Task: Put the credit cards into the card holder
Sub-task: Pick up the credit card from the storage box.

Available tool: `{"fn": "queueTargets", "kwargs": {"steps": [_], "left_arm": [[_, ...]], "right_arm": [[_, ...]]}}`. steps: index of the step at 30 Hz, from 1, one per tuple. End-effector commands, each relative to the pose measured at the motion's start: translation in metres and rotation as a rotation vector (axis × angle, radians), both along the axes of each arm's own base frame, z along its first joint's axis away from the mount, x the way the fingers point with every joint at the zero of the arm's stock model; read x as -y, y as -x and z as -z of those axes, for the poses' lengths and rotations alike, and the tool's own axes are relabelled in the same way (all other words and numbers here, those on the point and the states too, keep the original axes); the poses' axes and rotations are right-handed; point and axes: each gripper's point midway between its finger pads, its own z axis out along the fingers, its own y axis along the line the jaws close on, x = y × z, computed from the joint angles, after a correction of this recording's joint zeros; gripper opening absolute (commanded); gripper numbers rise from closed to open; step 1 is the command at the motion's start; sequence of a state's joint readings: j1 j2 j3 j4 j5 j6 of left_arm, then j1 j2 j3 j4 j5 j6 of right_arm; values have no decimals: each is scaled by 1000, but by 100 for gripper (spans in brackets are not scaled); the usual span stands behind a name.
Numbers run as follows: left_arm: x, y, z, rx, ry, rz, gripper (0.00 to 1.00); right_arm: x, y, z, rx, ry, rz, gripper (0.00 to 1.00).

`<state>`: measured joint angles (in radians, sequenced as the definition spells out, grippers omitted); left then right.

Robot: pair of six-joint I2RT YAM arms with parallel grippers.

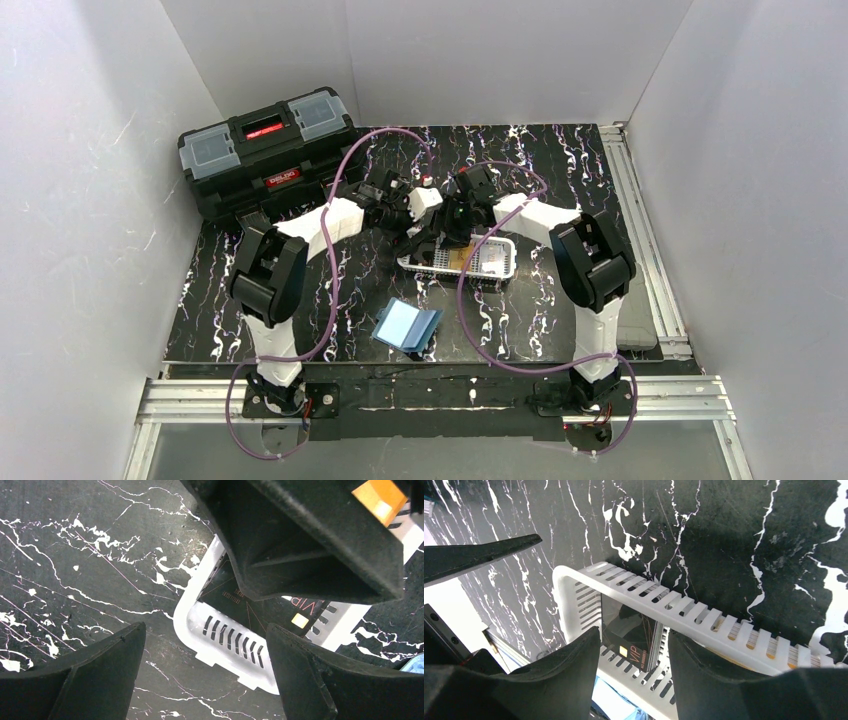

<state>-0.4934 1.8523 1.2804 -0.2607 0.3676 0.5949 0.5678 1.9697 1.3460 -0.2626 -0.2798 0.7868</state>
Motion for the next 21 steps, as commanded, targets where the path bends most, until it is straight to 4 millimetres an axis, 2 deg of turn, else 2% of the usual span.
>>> {"fn": "queueTargets", "kwargs": {"steps": [1, 11, 21], "left_arm": [[7, -4, -9, 33, 17, 55, 90], [10, -14, 1, 104, -9, 55, 88], [15, -12, 13, 121, -42, 81, 87]], "right_arm": [[-5, -14, -11, 37, -7, 21, 59], [-3, -15, -3, 21, 8, 37, 59], [-5, -16, 6, -8, 7, 52, 59]]}}
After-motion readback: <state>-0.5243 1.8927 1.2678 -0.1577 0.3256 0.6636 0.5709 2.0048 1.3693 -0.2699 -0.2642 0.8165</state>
